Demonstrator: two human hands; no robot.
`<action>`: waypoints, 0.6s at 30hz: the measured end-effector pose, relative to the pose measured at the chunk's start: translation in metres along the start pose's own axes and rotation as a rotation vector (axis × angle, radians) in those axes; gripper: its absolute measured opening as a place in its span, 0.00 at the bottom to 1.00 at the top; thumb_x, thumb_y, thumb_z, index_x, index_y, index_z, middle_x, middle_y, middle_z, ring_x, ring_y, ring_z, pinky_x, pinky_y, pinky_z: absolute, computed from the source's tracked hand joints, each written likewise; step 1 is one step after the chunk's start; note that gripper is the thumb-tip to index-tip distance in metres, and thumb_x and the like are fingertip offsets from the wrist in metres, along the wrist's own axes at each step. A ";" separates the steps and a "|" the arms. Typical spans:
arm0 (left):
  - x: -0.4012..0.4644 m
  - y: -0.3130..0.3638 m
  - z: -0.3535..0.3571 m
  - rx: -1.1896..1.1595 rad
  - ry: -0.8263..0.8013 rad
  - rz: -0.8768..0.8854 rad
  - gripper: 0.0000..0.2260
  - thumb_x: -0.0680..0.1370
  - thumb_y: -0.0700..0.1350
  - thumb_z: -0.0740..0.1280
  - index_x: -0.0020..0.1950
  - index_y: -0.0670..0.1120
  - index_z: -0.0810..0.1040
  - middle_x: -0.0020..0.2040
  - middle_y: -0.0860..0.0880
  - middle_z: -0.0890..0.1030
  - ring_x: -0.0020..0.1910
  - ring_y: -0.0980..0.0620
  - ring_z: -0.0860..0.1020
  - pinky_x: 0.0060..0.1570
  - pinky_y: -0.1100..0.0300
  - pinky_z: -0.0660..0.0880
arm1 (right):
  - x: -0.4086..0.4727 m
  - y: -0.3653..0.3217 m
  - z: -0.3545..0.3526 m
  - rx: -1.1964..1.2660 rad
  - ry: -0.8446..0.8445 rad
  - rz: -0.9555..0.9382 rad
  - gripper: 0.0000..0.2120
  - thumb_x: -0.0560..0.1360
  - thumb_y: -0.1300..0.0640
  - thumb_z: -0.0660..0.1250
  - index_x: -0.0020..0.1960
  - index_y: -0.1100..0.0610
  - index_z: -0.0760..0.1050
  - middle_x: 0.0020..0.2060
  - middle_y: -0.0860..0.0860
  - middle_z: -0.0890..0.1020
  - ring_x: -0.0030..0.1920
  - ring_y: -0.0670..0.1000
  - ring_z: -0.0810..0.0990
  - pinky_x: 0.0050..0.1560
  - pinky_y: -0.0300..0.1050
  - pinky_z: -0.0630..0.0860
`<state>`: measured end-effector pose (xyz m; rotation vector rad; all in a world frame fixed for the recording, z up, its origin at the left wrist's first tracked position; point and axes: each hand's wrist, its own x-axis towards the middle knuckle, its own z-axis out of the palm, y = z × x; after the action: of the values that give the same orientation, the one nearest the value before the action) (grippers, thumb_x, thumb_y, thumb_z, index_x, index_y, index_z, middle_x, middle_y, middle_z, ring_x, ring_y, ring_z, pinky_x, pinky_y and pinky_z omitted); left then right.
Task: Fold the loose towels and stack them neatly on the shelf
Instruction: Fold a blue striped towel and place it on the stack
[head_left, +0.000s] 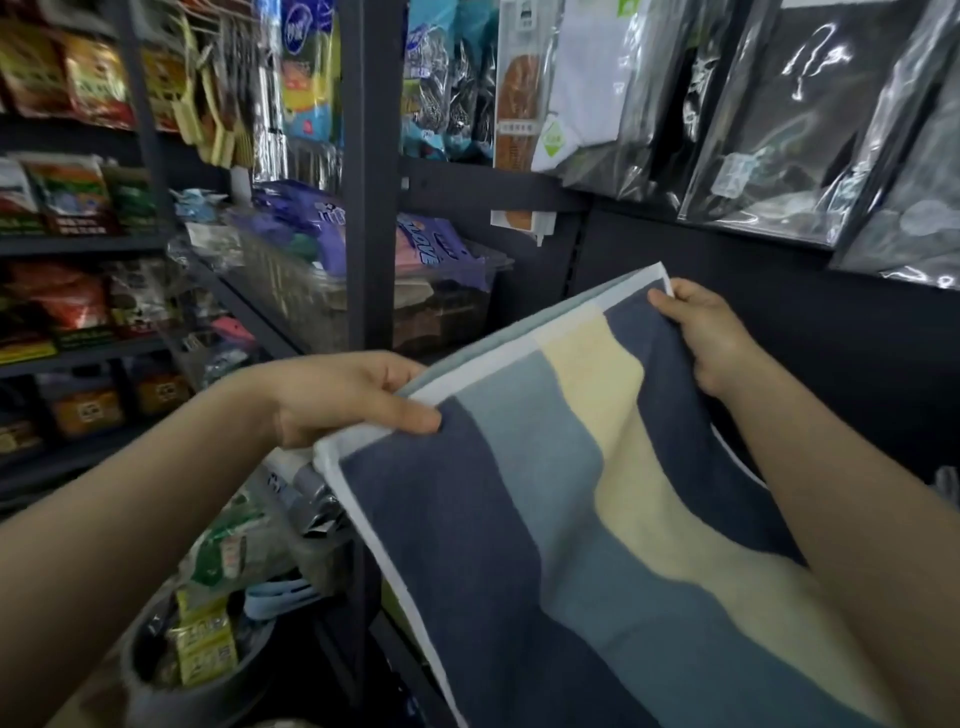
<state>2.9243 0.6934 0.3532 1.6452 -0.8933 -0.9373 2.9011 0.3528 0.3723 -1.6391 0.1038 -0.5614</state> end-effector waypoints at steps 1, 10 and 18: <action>0.001 0.006 -0.001 -0.049 0.051 0.050 0.25 0.64 0.49 0.77 0.55 0.37 0.78 0.52 0.39 0.81 0.46 0.46 0.81 0.46 0.56 0.79 | 0.005 -0.002 -0.002 -0.072 0.061 -0.030 0.10 0.76 0.60 0.63 0.37 0.54 0.76 0.31 0.48 0.82 0.34 0.45 0.79 0.37 0.37 0.75; 0.025 0.005 -0.018 0.508 0.437 -0.223 0.05 0.74 0.45 0.69 0.46 0.45 0.81 0.46 0.46 0.83 0.46 0.48 0.80 0.49 0.55 0.76 | 0.060 0.014 0.024 -0.924 0.237 -0.282 0.09 0.78 0.52 0.59 0.48 0.56 0.74 0.45 0.57 0.79 0.46 0.58 0.76 0.39 0.45 0.65; 0.035 -0.020 -0.021 0.799 0.537 -0.365 0.17 0.78 0.56 0.61 0.41 0.44 0.78 0.38 0.50 0.78 0.34 0.57 0.74 0.32 0.64 0.67 | 0.088 0.087 0.034 -0.992 -0.201 -0.022 0.11 0.79 0.57 0.57 0.48 0.64 0.74 0.48 0.60 0.79 0.45 0.57 0.75 0.45 0.48 0.71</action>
<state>2.9603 0.6752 0.3326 2.6440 -0.6212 -0.3036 3.0141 0.3359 0.3138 -2.6521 0.2412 -0.3626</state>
